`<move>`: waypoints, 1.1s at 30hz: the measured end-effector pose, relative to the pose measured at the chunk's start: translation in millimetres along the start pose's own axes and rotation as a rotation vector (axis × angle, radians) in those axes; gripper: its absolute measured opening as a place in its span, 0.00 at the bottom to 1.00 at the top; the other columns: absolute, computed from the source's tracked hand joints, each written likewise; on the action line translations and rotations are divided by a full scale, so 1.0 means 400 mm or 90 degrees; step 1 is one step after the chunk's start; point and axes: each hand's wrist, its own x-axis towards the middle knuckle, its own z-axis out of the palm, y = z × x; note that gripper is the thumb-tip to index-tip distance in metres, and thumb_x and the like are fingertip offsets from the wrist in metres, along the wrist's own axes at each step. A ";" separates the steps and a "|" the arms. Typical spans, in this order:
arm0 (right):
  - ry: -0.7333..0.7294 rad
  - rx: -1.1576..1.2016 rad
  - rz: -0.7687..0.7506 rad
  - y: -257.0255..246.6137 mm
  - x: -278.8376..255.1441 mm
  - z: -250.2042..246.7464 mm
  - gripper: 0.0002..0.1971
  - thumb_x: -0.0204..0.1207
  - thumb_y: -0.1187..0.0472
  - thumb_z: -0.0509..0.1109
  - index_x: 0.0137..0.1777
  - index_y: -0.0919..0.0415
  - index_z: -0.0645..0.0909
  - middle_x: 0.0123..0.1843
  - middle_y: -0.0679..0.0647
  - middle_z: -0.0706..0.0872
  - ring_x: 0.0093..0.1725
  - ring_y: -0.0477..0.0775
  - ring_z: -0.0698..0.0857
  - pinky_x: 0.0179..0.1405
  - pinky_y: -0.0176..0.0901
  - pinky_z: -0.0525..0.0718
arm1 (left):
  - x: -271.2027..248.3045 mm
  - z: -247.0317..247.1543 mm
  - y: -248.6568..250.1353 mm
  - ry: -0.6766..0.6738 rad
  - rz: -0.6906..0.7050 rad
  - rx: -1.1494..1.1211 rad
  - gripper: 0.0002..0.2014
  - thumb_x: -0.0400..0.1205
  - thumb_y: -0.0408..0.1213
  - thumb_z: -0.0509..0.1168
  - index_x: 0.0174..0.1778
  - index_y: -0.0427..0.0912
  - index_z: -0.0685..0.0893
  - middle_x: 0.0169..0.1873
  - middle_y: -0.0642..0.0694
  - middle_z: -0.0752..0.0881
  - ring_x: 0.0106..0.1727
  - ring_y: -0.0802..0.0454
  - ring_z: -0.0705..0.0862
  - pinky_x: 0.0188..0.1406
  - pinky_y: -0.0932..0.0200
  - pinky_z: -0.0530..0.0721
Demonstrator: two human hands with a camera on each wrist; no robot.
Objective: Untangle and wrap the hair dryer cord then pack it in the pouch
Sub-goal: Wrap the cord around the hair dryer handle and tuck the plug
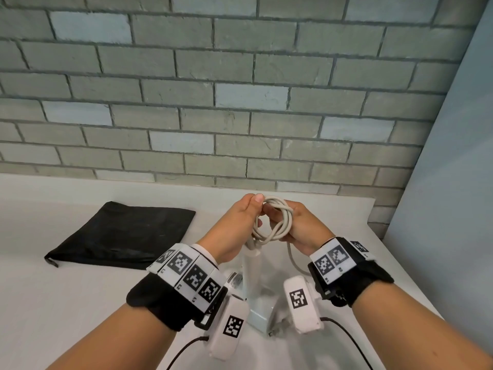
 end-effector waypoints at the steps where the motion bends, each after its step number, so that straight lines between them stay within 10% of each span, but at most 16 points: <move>1: -0.010 0.015 0.010 0.001 0.000 0.001 0.11 0.79 0.59 0.63 0.41 0.62 0.85 0.26 0.53 0.74 0.25 0.50 0.70 0.32 0.41 0.67 | 0.001 0.001 0.001 -0.001 0.002 -0.001 0.16 0.86 0.47 0.49 0.55 0.42 0.77 0.60 0.29 0.80 0.56 0.38 0.79 0.62 0.43 0.78; 7: -0.090 0.133 0.024 -0.025 -0.012 -0.026 0.23 0.69 0.36 0.63 0.36 0.57 0.85 0.27 0.48 0.81 0.28 0.46 0.78 0.33 0.38 0.77 | 0.009 -0.003 -0.001 0.019 0.011 0.019 0.18 0.86 0.46 0.50 0.52 0.34 0.77 0.38 0.38 0.79 0.39 0.46 0.76 0.44 0.53 0.76; 10: -0.110 0.079 -0.035 -0.014 -0.011 -0.036 0.18 0.58 0.45 0.79 0.42 0.56 0.87 0.34 0.52 0.85 0.36 0.52 0.78 0.40 0.43 0.74 | 0.007 0.006 0.001 0.026 0.017 -0.003 0.14 0.86 0.44 0.49 0.45 0.42 0.76 0.28 0.47 0.74 0.29 0.55 0.72 0.32 0.62 0.73; 13: -0.085 0.098 -0.067 -0.005 -0.016 -0.033 0.05 0.73 0.62 0.68 0.46 0.61 0.83 0.34 0.47 0.88 0.36 0.43 0.84 0.38 0.32 0.81 | 0.007 0.014 0.002 0.026 0.034 0.004 0.13 0.86 0.44 0.49 0.41 0.45 0.75 0.27 0.48 0.74 0.28 0.56 0.72 0.28 0.64 0.73; 17: 0.106 -0.165 -0.214 -0.007 -0.016 -0.027 0.15 0.68 0.63 0.75 0.51 0.49 0.77 0.47 0.47 0.79 0.43 0.36 0.77 0.42 0.28 0.75 | 0.012 0.009 -0.005 0.017 0.035 -0.032 0.13 0.86 0.44 0.50 0.41 0.44 0.74 0.29 0.48 0.74 0.31 0.56 0.72 0.34 0.61 0.72; 21: 0.147 -0.519 -0.419 -0.039 -0.024 -0.009 0.06 0.69 0.61 0.74 0.44 0.61 0.82 0.43 0.51 0.73 0.38 0.41 0.74 0.38 0.27 0.72 | 0.014 -0.003 -0.002 0.003 0.045 -0.001 0.20 0.85 0.51 0.45 0.44 0.42 0.77 0.30 0.49 0.75 0.32 0.56 0.72 0.38 0.63 0.72; 24: 0.133 -0.676 -0.406 -0.056 -0.030 0.004 0.07 0.74 0.61 0.68 0.42 0.67 0.81 0.42 0.59 0.76 0.34 0.53 0.75 0.32 0.41 0.71 | 0.016 -0.014 0.007 -0.038 0.026 0.069 0.25 0.83 0.56 0.44 0.37 0.42 0.78 0.27 0.52 0.77 0.29 0.60 0.75 0.36 0.66 0.73; 27: 0.088 -0.761 -0.309 -0.078 -0.035 0.008 0.06 0.77 0.64 0.62 0.45 0.67 0.77 0.47 0.60 0.75 0.38 0.62 0.79 0.34 0.49 0.74 | 0.009 -0.016 0.017 -0.102 -0.025 0.023 0.10 0.70 0.38 0.65 0.41 0.38 0.74 0.33 0.44 0.77 0.33 0.57 0.77 0.38 0.60 0.73; 33: 0.003 -0.740 -0.284 -0.136 -0.060 0.005 0.03 0.77 0.66 0.62 0.44 0.64 0.77 0.45 0.51 0.70 0.39 0.59 0.77 0.39 0.51 0.77 | -0.001 -0.014 0.029 -0.127 -0.010 0.136 0.15 0.61 0.32 0.58 0.44 0.41 0.68 0.39 0.43 0.72 0.41 0.48 0.72 0.39 0.50 0.70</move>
